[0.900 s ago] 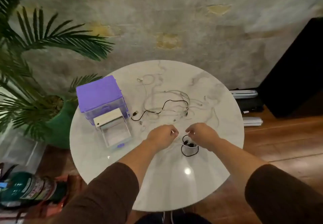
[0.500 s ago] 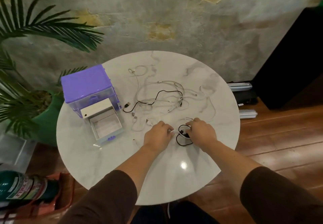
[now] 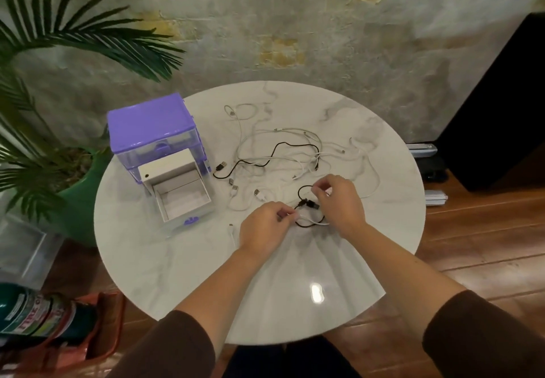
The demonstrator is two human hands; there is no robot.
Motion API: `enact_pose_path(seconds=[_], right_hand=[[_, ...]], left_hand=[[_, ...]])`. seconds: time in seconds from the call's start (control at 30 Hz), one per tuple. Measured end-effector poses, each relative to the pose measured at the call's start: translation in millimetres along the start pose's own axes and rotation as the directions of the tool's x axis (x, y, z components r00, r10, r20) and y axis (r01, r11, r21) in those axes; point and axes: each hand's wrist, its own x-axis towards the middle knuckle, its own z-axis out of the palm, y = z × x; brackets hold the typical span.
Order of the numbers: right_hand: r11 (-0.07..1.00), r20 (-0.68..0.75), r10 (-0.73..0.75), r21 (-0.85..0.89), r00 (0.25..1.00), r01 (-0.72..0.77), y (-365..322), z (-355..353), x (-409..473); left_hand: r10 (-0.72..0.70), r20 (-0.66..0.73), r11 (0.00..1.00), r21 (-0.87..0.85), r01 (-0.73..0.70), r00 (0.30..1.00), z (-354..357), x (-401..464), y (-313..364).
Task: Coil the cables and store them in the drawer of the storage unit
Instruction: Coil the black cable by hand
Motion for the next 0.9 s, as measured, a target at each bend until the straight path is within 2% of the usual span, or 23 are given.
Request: enact_pose_path(seconds=[0.1, 0.17, 0.33, 0.5, 0.6, 0.8, 0.83, 0.9], right_hand=[[0.971, -0.016, 0.015, 0.240, 1.000, -0.011, -7.7, 2.0, 4.1], [0.941, -0.017, 0.005, 0.337, 1.000, 0.001, -11.2, 4.7, 7.7], [0.874, -0.052, 0.037, 0.486, 0.998, -0.007, -19.1, 14.5, 20.4], [0.785, -0.171, -0.005, 0.609, 0.985, 0.110, -31.0, 12.7, 28.9], [0.779, -0.157, -0.025, 0.616, 0.987, 0.118, -34.4, 7.5, 30.4], [0.830, -0.056, -0.125, 0.542, 0.991, 0.135, -19.2, 15.1, 19.4], [0.830, -0.043, -0.138, 0.539, 0.989, 0.139, -15.7, 18.3, 15.6], [0.827, -0.043, -0.165, 0.538, 0.985, 0.161, -9.0, 25.2, 6.4]], left_hand=[[0.007, -0.028, 1.000, -0.005, -0.007, 1.000, -2.1, 1.5, -4.0], [0.018, -0.047, 1.000, -0.006, -0.018, 0.999, -2.4, 2.3, -7.9], [0.069, -0.088, 0.997, 0.020, -0.068, 0.994, 4.3, 0.0, -16.7], [0.035, -0.163, 0.998, -0.053, -0.044, 0.986, 10.8, 1.7, -19.7], [0.024, -0.201, 0.996, -0.074, -0.040, 0.979, 15.0, 3.8, -22.4], [0.093, -0.246, 0.995, -0.006, -0.098, 0.965, 18.1, 2.7, -22.5], [0.084, -0.253, 0.994, -0.051, -0.100, 0.964, 17.3, 2.9, -22.1], [0.045, -0.256, 0.953, -0.279, -0.119, 0.966, 16.1, 0.7, -20.1]])
